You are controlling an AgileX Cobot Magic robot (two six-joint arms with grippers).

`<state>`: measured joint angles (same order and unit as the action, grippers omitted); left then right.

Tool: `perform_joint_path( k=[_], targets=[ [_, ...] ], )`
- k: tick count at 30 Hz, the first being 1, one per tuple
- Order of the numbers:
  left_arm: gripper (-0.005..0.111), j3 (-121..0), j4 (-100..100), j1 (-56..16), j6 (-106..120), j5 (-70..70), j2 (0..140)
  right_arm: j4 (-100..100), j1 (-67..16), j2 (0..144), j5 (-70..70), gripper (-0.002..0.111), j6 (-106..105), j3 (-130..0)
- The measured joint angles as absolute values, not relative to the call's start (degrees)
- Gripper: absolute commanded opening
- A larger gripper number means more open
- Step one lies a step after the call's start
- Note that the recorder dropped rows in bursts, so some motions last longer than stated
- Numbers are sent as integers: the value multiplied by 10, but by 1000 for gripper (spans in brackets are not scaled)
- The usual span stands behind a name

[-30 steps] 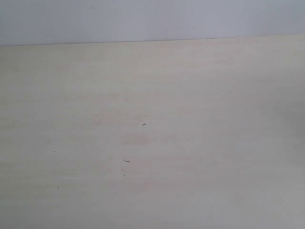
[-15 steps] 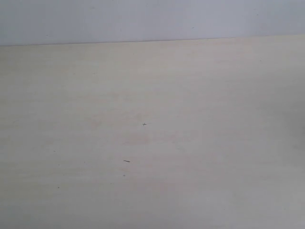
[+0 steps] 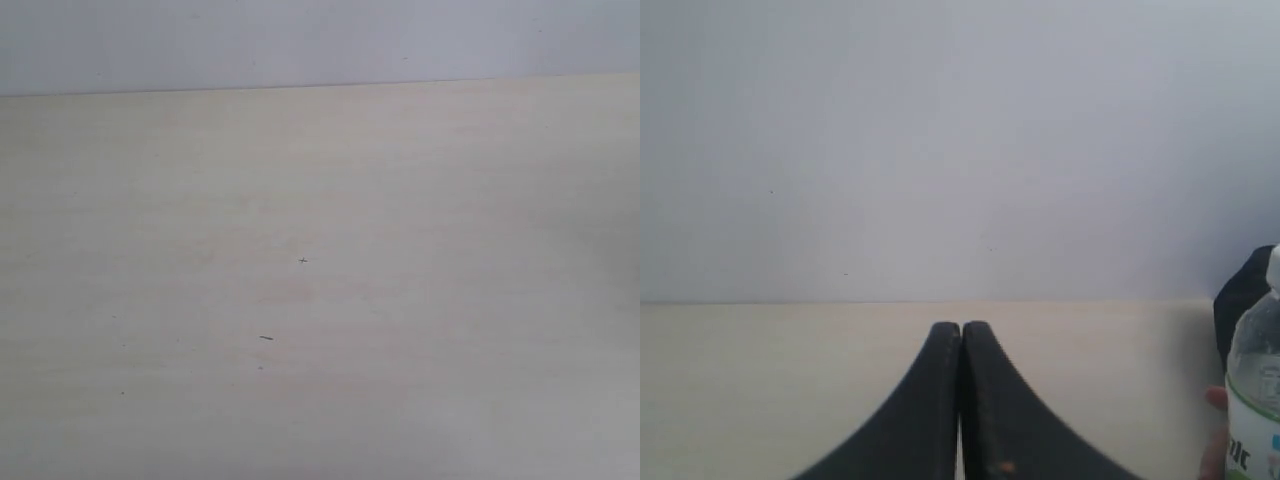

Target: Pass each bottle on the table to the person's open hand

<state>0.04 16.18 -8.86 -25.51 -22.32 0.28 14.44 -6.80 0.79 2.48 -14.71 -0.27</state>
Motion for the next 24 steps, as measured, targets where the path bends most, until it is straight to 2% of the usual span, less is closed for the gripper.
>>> perform_joint_path(
  k=[6,13,24],
  targets=[
    [0,0,162,-89,-255,-223,3,142,-35,4,80,0,-148,-3],
    [0,0,162,-89,-255,-223,3,142,-35,4,162,0,-148,-3],
    [0,0,162,-89,-255,-223,3,140,-34,4,173,0,-148,-3]
  ],
)
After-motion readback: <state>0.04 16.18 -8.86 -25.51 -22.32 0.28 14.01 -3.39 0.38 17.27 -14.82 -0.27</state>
